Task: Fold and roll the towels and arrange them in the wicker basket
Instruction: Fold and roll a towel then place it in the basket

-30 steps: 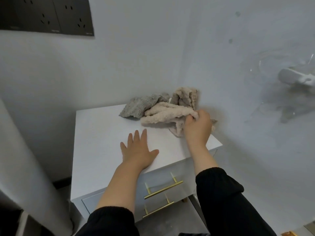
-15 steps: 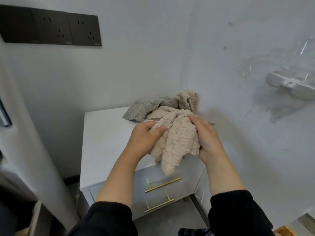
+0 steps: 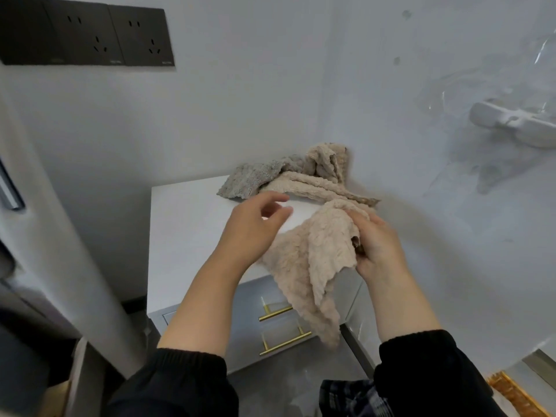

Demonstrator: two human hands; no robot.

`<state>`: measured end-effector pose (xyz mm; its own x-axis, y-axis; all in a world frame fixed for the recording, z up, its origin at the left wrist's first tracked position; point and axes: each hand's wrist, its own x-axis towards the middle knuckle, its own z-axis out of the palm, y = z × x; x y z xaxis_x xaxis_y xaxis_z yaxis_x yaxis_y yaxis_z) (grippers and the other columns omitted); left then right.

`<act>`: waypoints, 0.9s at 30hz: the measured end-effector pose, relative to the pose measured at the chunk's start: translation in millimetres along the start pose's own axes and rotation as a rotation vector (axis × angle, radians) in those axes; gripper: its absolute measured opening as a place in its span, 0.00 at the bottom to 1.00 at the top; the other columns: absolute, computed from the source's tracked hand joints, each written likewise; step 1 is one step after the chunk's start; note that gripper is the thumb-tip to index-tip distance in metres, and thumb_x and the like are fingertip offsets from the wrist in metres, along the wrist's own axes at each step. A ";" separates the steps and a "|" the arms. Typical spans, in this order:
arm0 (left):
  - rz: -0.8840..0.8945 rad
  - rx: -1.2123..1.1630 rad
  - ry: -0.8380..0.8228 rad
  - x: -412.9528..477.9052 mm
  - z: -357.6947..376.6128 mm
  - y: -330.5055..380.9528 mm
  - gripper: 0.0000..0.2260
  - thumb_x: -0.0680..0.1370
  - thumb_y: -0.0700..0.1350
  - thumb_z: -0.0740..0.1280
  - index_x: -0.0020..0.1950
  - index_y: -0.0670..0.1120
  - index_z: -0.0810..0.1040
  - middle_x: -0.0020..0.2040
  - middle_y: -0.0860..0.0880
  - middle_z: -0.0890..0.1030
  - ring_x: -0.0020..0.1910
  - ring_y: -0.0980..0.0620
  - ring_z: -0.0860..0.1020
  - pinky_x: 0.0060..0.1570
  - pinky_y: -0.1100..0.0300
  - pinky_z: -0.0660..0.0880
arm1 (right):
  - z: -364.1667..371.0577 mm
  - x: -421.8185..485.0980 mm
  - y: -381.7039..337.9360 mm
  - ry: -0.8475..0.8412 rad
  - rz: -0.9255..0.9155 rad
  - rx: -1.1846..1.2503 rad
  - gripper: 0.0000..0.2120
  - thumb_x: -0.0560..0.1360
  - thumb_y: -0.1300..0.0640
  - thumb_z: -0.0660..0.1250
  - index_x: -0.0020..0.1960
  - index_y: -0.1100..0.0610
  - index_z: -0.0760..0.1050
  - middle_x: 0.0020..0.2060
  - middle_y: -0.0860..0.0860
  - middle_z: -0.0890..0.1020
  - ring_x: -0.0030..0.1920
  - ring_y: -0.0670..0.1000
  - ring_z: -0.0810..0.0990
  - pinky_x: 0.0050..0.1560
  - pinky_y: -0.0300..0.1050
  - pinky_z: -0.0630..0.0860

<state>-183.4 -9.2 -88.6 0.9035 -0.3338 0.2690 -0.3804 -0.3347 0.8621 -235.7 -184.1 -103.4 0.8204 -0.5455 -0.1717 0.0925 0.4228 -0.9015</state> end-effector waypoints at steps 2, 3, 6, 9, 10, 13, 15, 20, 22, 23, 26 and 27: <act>0.012 -0.096 -0.289 -7.5 4.2 9.0 0.22 0.71 0.56 0.73 0.63 0.59 0.73 0.53 0.61 0.77 0.51 0.66 0.76 0.49 0.70 0.72 | 1.5 0.7 0.3 0.053 -0.022 0.007 0.03 0.73 0.65 0.69 0.43 0.58 0.78 0.35 0.54 0.83 0.39 0.53 0.81 0.47 0.51 0.78; 0.000 -0.099 -0.401 -11.7 8.9 9.6 0.32 0.67 0.58 0.75 0.68 0.60 0.68 0.57 0.65 0.74 0.54 0.67 0.74 0.51 0.71 0.72 | 2.9 0.4 1.5 0.076 -0.030 0.011 0.03 0.73 0.64 0.69 0.42 0.58 0.77 0.34 0.54 0.83 0.38 0.53 0.81 0.46 0.50 0.79; 0.037 -0.028 -0.461 -17.7 27.2 2.2 0.49 0.64 0.54 0.79 0.77 0.57 0.54 0.69 0.63 0.65 0.66 0.65 0.66 0.64 0.68 0.68 | 6.7 1.1 8.1 0.125 -0.028 -0.029 0.05 0.72 0.63 0.71 0.43 0.58 0.75 0.36 0.55 0.81 0.38 0.54 0.81 0.46 0.52 0.79; 0.113 -0.032 -0.290 -18.2 37.5 1.9 0.39 0.68 0.47 0.77 0.74 0.56 0.61 0.69 0.58 0.69 0.65 0.61 0.69 0.64 0.62 0.69 | 8.4 3.8 10.0 0.147 -0.030 -0.084 0.08 0.72 0.62 0.71 0.48 0.57 0.72 0.37 0.54 0.81 0.35 0.50 0.80 0.34 0.44 0.79; 0.124 -0.040 -0.209 -16.9 38.9 1.8 0.31 0.70 0.45 0.75 0.70 0.56 0.68 0.64 0.58 0.74 0.60 0.62 0.74 0.58 0.63 0.72 | 9.0 3.6 8.6 0.149 -0.044 -0.110 0.10 0.73 0.61 0.71 0.51 0.58 0.72 0.38 0.54 0.80 0.33 0.50 0.80 0.28 0.42 0.77; 0.037 -0.182 -0.097 -14.0 38.5 1.9 0.08 0.74 0.45 0.71 0.52 0.52 0.81 0.47 0.56 0.83 0.46 0.59 0.81 0.48 0.62 0.76 | 5.8 5.0 4.8 0.153 -0.111 -0.264 0.13 0.72 0.59 0.71 0.53 0.57 0.72 0.39 0.55 0.80 0.29 0.50 0.77 0.20 0.36 0.70; -0.116 -0.401 -0.095 -13.3 37.4 2.7 0.05 0.77 0.46 0.69 0.50 0.49 0.82 0.46 0.51 0.85 0.48 0.53 0.83 0.51 0.55 0.78 | 1.5 7.8 2.9 0.158 -0.157 -0.358 0.12 0.71 0.56 0.72 0.51 0.55 0.73 0.43 0.55 0.80 0.31 0.50 0.77 0.22 0.37 0.70; -0.502 -0.821 -0.120 -7.3 34.5 -1.6 0.14 0.79 0.49 0.64 0.56 0.40 0.80 0.50 0.42 0.84 0.51 0.45 0.83 0.56 0.50 0.78 | -7.0 5.2 -4.9 0.037 -0.349 -0.525 0.10 0.75 0.50 0.68 0.55 0.50 0.77 0.53 0.49 0.79 0.52 0.48 0.79 0.44 0.39 0.76; -0.600 -0.922 -0.109 -5.1 32.7 -5.4 0.16 0.79 0.50 0.64 0.59 0.40 0.79 0.52 0.41 0.84 0.53 0.43 0.82 0.58 0.48 0.76 | -8.5 -1.2 -11.2 -0.147 -0.354 -0.582 0.11 0.73 0.43 0.68 0.54 0.45 0.78 0.55 0.44 0.79 0.55 0.43 0.77 0.48 0.34 0.75; -0.639 -0.976 -0.109 -3.8 32.1 -7.0 0.17 0.80 0.51 0.63 0.60 0.40 0.79 0.54 0.40 0.83 0.55 0.42 0.81 0.59 0.47 0.75 | -10.0 -3.5 -13.9 -0.248 -0.345 -0.616 0.15 0.70 0.39 0.69 0.54 0.43 0.77 0.56 0.41 0.78 0.58 0.43 0.76 0.53 0.35 0.74; -0.708 -1.068 -0.141 -3.8 31.9 -7.8 0.20 0.80 0.52 0.61 0.64 0.39 0.77 0.58 0.38 0.81 0.58 0.41 0.79 0.62 0.46 0.74 | -13.9 -5.9 -17.6 -0.389 -0.389 -0.837 0.18 0.67 0.46 0.75 0.56 0.41 0.77 0.62 0.40 0.73 0.64 0.41 0.70 0.64 0.39 0.66; -0.714 -1.084 -0.165 -4.2 31.9 -7.8 0.20 0.80 0.51 0.61 0.64 0.39 0.76 0.58 0.38 0.80 0.59 0.41 0.79 0.61 0.47 0.74 | -14.0 -5.7 -17.2 -0.364 -0.428 -0.865 0.16 0.68 0.52 0.76 0.54 0.43 0.79 0.62 0.42 0.74 0.65 0.41 0.70 0.65 0.38 0.65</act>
<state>-190.6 -33.3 -110.2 0.7745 -0.5076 -0.3774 0.5908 0.3675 0.7182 -249.8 -198.4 -92.5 0.9487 -0.2148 0.2322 0.0976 -0.4996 -0.8607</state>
